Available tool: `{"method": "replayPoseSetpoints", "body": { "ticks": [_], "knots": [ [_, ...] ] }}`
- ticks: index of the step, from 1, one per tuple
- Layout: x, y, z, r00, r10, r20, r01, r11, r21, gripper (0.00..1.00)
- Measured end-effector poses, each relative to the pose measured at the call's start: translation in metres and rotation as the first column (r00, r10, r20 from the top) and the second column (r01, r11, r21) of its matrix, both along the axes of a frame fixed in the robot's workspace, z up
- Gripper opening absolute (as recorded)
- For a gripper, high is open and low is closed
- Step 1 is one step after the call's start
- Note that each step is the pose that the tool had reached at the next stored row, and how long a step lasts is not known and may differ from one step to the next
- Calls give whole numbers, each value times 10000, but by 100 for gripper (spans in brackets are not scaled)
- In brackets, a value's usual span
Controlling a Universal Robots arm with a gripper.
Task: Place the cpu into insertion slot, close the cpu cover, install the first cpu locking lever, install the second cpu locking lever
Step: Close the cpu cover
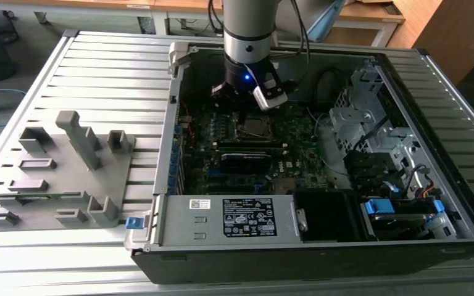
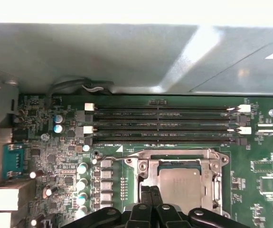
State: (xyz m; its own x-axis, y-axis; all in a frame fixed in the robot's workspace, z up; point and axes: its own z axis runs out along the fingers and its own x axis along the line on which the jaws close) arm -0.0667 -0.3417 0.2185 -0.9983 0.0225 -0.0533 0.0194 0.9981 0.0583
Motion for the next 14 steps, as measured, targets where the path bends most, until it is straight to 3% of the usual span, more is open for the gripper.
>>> {"method": "replayPoseSetpoints", "body": {
  "ticks": [3,8,14],
  "knots": [
    [0,0,46,10000,0,-1,0,10000,-1,10],
    [4,0,45,10000,2,2,-2,10000,1,10],
    [111,0,38,10000,0,12,0,10000,0,10]
  ]
}}
